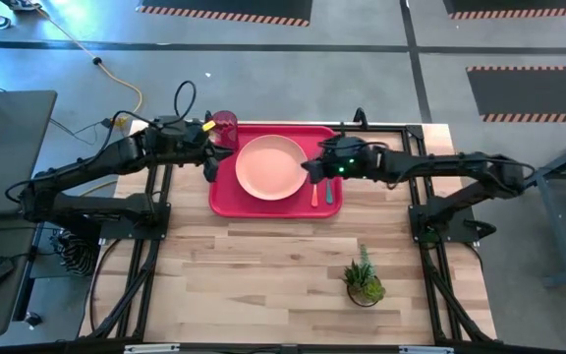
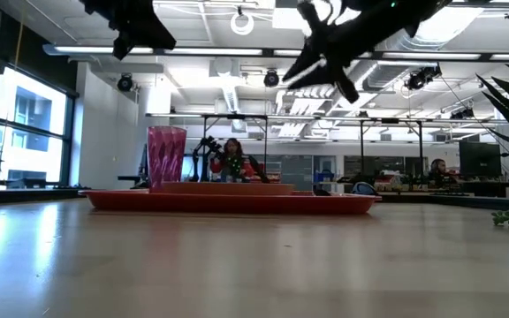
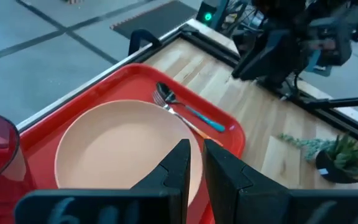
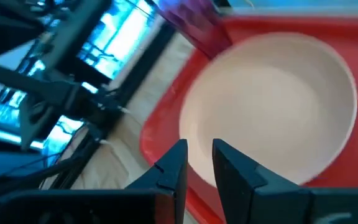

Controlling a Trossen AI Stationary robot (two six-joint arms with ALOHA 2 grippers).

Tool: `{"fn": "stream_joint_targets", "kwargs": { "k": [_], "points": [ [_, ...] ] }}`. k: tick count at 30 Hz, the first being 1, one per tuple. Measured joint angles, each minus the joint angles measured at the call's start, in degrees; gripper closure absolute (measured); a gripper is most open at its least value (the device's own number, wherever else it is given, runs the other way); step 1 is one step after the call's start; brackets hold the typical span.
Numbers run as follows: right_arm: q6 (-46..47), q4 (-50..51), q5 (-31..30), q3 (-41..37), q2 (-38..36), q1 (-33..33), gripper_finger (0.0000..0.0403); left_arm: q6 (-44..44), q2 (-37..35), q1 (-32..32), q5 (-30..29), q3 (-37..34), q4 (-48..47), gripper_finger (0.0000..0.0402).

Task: Pick and place plate/cup/fork/spoon on tray
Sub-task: Return to Home Position

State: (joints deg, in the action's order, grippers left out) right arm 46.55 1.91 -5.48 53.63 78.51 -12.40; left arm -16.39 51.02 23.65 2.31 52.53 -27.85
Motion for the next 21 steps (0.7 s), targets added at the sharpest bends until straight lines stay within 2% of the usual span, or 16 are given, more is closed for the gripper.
{"fn": "stream_joint_targets", "kwargs": {
  "k": [6, 10, 14, 21],
  "points": [
    [-11.0, -3.1, 1.6, 0.0, -5.2, 0.0, 0.0336, -0.6, -4.9, -3.1, -1.6, -2.5, 4.4, 0.0367],
    [-16.5, -7.1, 2.1, 0.0, -6.6, 0.0, 0.0336, -1.4, -10.5, -4.8, -3.0, -8.9, 11.1, 0.0367],
    [-20.8, -10.6, 1.6, 0.0, -6.7, 0.0, 0.0336, 1.5, -15.9, -6.3, -3.0, -15.3, 15.9, 0.0367],
    [-22.1, -15.7, 1.5, 0.0, -6.6, 0.0, 0.0336, 2.0, -24.4, -7.5, -5.8, -26.5, 23.0, 0.0367]
  ]
}}
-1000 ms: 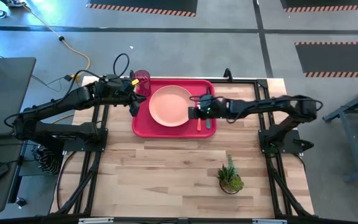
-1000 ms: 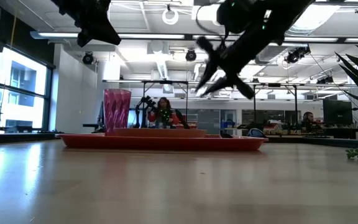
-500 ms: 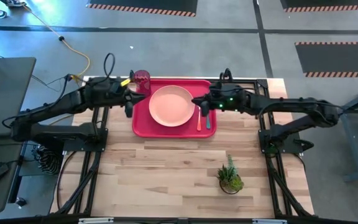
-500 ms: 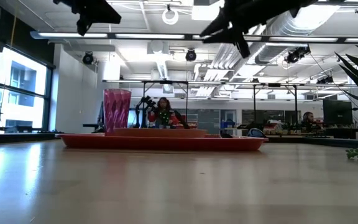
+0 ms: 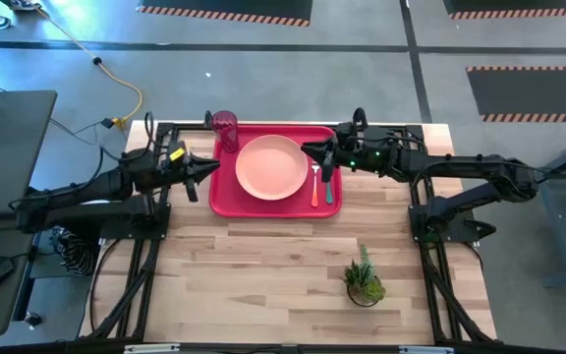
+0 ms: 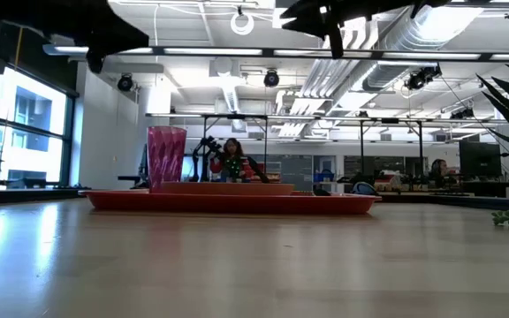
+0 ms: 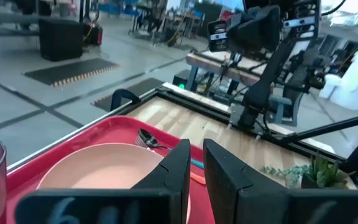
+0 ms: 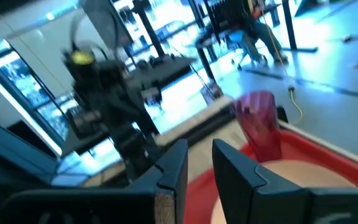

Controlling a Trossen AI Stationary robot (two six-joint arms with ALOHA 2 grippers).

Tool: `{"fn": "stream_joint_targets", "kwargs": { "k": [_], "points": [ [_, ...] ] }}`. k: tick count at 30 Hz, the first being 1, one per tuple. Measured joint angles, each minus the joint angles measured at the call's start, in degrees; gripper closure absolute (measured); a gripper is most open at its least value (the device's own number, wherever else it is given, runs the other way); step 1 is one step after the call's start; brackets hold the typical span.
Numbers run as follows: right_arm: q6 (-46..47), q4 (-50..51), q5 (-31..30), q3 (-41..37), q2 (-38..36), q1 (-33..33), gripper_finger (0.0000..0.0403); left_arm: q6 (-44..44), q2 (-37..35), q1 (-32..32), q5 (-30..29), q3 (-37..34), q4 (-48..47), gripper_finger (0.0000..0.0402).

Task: Pick and place plate/cup/fork/spoon on tray
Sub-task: Return to Home Position

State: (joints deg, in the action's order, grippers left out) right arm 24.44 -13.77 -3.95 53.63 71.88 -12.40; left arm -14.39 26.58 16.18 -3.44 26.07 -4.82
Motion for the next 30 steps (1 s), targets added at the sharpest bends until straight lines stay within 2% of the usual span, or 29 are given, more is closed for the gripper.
{"fn": "stream_joint_targets", "kwargs": {
  "k": [6, 17, 25, 30],
  "points": [
    [0.1, -4.8, -2.1, 0.0, 0.0, 0.0, 0.0336, -1.9, -6.9, -0.7, -1.5, -7.9, 4.8, 0.0367],
    [1.0, -9.5, -6.8, 0.0, 0.0, 0.0, 0.0336, -2.5, -18.6, -3.6, -1.7, -17.0, 4.4, 0.0367],
    [1.1, -9.3, -5.9, 0.0, -1.2, -0.1, 0.0336, -2.4, -26.6, -6.5, -1.8, -21.8, 2.1, 0.0367],
    [0.8, -7.6, -1.4, 0.0, -6.2, -1.9, 0.0336, -2.9, -26.4, -7.3, -2.1, -23.9, 2.2, 0.0367]
  ]
}}
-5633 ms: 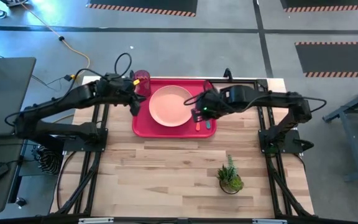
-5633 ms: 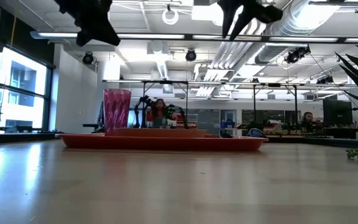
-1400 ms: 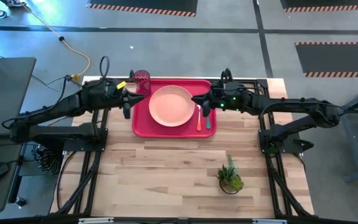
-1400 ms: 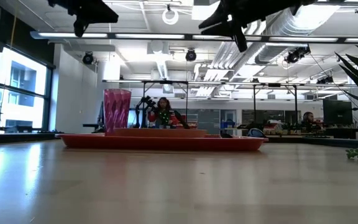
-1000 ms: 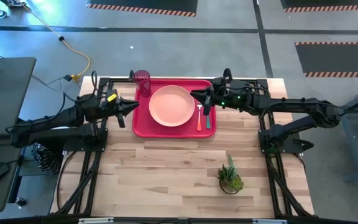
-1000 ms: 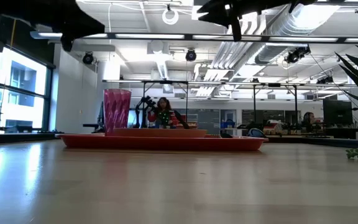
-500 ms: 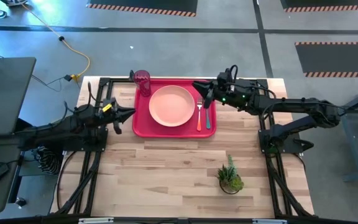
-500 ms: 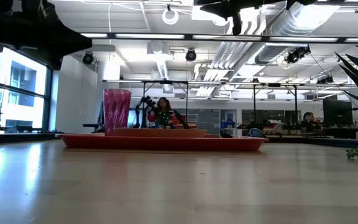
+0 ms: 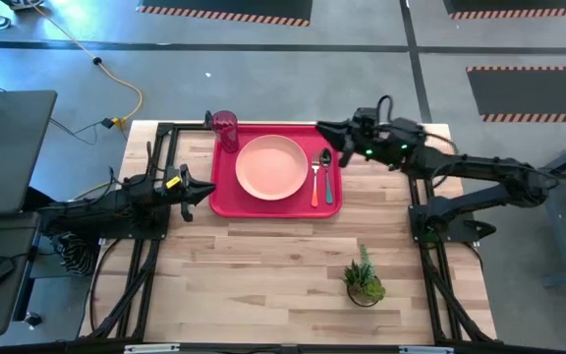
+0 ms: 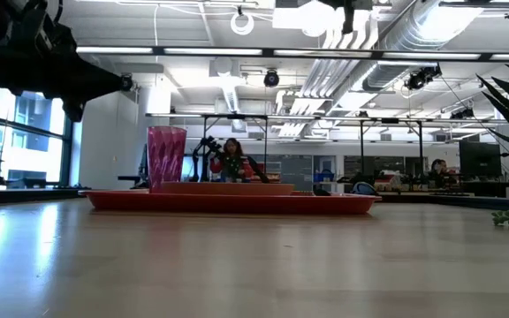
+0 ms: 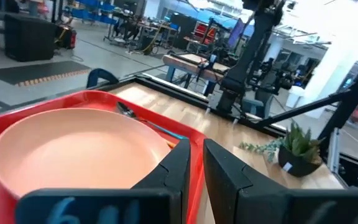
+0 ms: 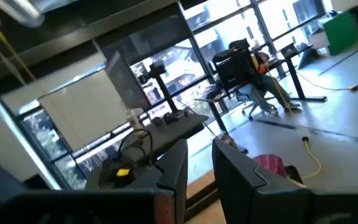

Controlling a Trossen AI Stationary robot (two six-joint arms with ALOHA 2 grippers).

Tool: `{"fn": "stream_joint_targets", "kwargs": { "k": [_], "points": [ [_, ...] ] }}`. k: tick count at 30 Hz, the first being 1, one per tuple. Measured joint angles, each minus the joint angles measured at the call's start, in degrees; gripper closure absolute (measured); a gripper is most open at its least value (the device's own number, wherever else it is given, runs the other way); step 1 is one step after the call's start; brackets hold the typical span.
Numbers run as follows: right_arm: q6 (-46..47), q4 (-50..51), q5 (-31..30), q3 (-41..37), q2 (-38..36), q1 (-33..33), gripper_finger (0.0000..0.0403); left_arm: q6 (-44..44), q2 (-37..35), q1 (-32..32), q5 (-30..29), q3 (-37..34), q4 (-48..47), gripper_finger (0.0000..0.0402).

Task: Pick and place plate/cup/fork/spoon on tray
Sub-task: Return to Home Position

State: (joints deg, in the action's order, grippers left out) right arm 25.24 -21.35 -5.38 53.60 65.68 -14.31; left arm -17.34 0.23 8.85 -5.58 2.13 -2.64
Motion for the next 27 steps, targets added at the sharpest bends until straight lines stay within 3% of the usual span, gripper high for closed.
{"fn": "stream_joint_targets", "kwargs": {
  "k": [9, 16, 22, 27],
  "points": [
    [-11.0, 17.8, 7.4, 0.0, -16.8, -3.8, 0.0336, 0.5, 0.0, 0.0, -1.2, -0.1, 0.6, 0.0367],
    [-16.1, 33.2, 8.3, -3.0, -32.0, -4.5, 0.0336, 0.5, 0.1, 0.0, -1.1, -0.1, 0.6, 0.0367],
    [-10.4, 24.2, 7.2, -20.0, -45.6, -4.4, 0.0336, 0.5, 0.1, 0.0, -1.1, -0.1, 0.6, 0.0367],
    [-8.8, 15.0, 11.5, -32.1, -50.9, -4.4, 0.0336, 0.5, 0.1, 0.0, -1.1, -0.1, 0.6, 0.0367]
  ]
}}
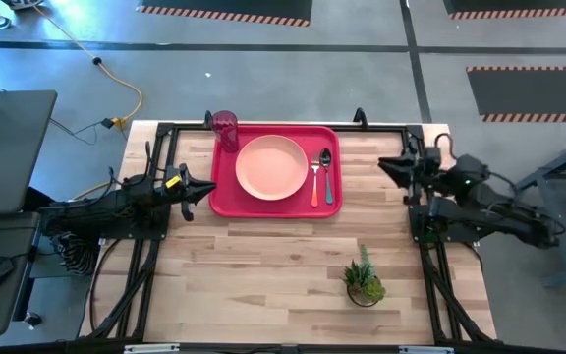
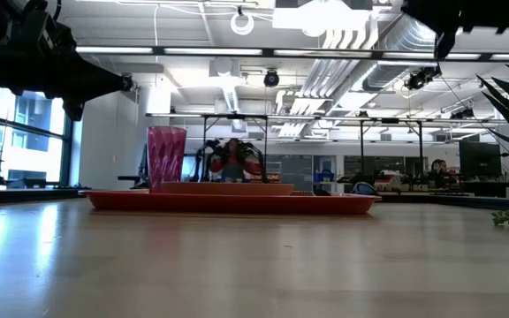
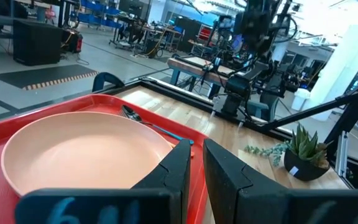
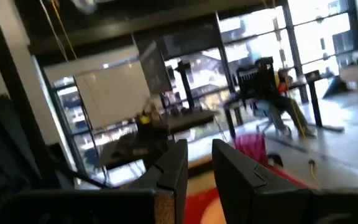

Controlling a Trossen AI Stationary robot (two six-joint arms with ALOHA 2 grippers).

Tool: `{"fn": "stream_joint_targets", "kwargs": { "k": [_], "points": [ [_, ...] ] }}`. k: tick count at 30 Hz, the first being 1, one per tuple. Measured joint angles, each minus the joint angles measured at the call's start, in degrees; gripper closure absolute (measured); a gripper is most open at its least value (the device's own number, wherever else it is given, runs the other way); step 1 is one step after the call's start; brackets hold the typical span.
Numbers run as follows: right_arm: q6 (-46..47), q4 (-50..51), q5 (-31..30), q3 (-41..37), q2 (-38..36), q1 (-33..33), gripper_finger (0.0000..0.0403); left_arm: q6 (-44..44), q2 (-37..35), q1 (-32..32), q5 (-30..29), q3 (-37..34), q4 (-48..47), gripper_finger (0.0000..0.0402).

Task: Pick and place plate/cup/fork/spoon on tray
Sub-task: Return to Home Position

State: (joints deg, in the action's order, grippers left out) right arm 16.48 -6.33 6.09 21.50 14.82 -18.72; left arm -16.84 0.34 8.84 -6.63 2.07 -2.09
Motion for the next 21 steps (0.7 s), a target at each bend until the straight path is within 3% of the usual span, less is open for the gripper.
{"fn": "stream_joint_targets", "kwargs": {
  "k": [10, 21],
  "points": [
    [-2.1, -1.9, 1.6, -10.4, -0.6, 0.0, 0.0336, 2.4, 0.0, 0.0, 0.0, 0.0, 0.0, 0.0367],
    [2.2, -13.1, 4.4, -20.9, -0.6, 0.1, 0.0336, 2.5, 0.0, 0.0, 0.0, 0.0, 0.0, 0.0367]
  ]
}}
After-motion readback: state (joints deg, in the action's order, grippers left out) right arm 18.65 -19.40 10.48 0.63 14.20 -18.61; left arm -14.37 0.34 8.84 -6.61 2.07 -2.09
